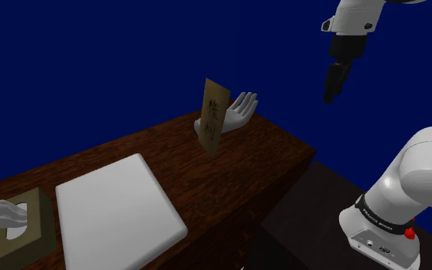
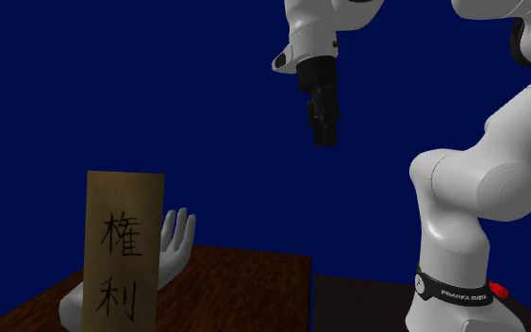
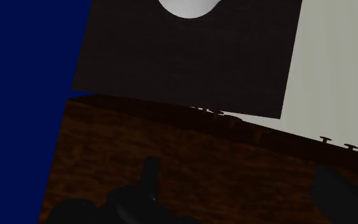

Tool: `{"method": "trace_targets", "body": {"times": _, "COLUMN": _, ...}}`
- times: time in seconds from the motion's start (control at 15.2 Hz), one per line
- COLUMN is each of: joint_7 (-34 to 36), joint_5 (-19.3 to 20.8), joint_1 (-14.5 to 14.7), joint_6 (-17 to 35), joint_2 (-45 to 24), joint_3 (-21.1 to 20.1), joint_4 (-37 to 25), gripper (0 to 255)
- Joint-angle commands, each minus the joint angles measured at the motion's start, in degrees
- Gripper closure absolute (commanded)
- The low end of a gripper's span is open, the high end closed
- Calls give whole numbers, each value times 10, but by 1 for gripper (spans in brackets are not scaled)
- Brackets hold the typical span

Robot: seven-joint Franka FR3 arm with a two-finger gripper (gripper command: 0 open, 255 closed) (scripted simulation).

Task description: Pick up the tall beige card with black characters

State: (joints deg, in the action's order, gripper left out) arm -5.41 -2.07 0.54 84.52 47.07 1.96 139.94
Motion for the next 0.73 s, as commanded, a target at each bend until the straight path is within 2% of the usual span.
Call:
{"method": "trace_targets", "body": {"times": 0.0, "joint_7": 0, "joint_5": 0, "joint_1": 0, "joint_6": 0, "joint_2": 0, "joint_3": 0, "joint_4": 0, "gripper": 0}}
{"method": "trace_targets", "body": {"times": 0.66, "joint_7": 72, "joint_5": -52, "joint_1": 15, "joint_6": 121, "joint_2": -184, "joint_3": -46, "joint_4": -107, "gripper": 0}}
